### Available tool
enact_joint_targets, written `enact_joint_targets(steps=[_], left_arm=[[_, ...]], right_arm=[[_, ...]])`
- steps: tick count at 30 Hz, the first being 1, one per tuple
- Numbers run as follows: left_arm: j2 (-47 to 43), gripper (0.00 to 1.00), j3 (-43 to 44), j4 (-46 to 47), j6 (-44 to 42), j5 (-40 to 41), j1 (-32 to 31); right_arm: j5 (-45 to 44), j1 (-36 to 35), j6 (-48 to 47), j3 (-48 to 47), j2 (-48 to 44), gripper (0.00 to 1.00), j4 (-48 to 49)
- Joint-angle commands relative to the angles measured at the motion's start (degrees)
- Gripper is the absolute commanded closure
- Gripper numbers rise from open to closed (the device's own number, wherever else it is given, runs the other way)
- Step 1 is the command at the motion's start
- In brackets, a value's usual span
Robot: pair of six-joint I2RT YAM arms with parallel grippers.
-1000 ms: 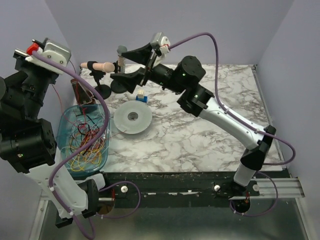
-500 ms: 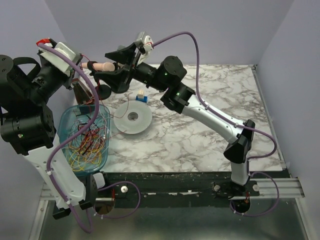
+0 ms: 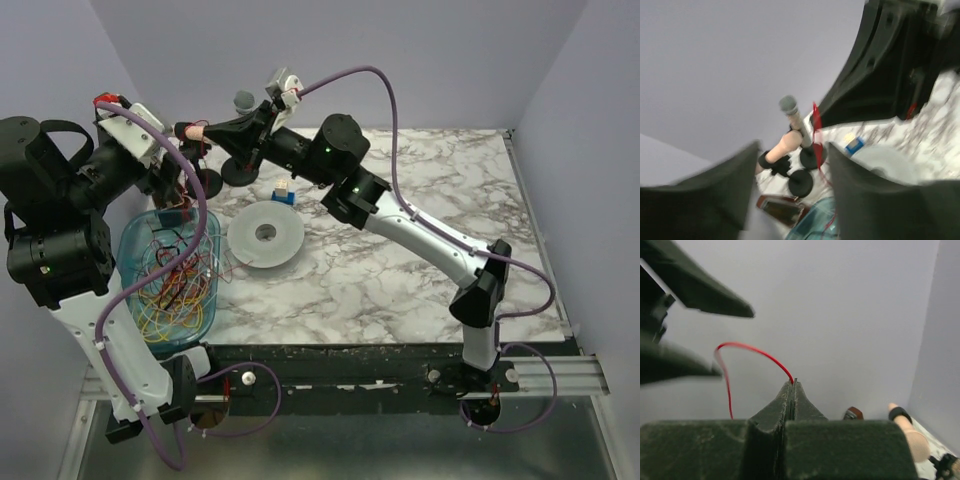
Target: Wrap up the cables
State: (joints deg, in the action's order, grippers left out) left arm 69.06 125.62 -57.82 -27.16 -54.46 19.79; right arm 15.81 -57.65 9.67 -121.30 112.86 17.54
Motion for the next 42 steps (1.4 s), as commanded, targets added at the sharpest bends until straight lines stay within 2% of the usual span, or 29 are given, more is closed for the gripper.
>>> enact_joint_targets(steps=[1,5,10,14,25,30,36,42], left_arm=[[-1.6,0.03,-6.9,-12.4,-16.1,-0.1,0.2],[-2.7,0.01,-15.7,-17.2,-26.3,2.7,0.2],[-4.6,0.01,-28.1,-12.7,-29.0,7.3,0.2],[-5.5,0.01,-34.4,-10.9,-31.6,9.9,0.2],[-5.2,0.01,-44.3,-5.2,-32.7,14.5,0.2],[-4.7,0.01,-47.0,-1.2,-31.5,17.2,0.2],[-4.4,0.01,-48.5,1.3,-30.9,17.3,0.1],[-4.5,0.01,-50.2,0.2,-30.2,14.6,-1.4]], right_arm=[[-5.4,0.7,-5.6,4.0,-10.3,0.99,-2.3],[-8.7,1.9,-8.7,5.1,-15.1,0.99,-5.5],[-12.6,2.4,-13.6,5.0,-19.9,0.99,-7.1],[-15.4,2.7,-17.1,3.4,-23.1,0.99,-7.9],[-22.1,3.5,-26.9,-5.3,-29.3,0.99,-8.0],[-24.0,3.6,-29.1,-5.8,-33.1,0.99,-7.8],[-26.2,3.6,-32.8,-1.1,-37.9,0.99,-7.2],[-33.6,3.8,-38.7,14.3,-43.9,0.99,-7.0]])
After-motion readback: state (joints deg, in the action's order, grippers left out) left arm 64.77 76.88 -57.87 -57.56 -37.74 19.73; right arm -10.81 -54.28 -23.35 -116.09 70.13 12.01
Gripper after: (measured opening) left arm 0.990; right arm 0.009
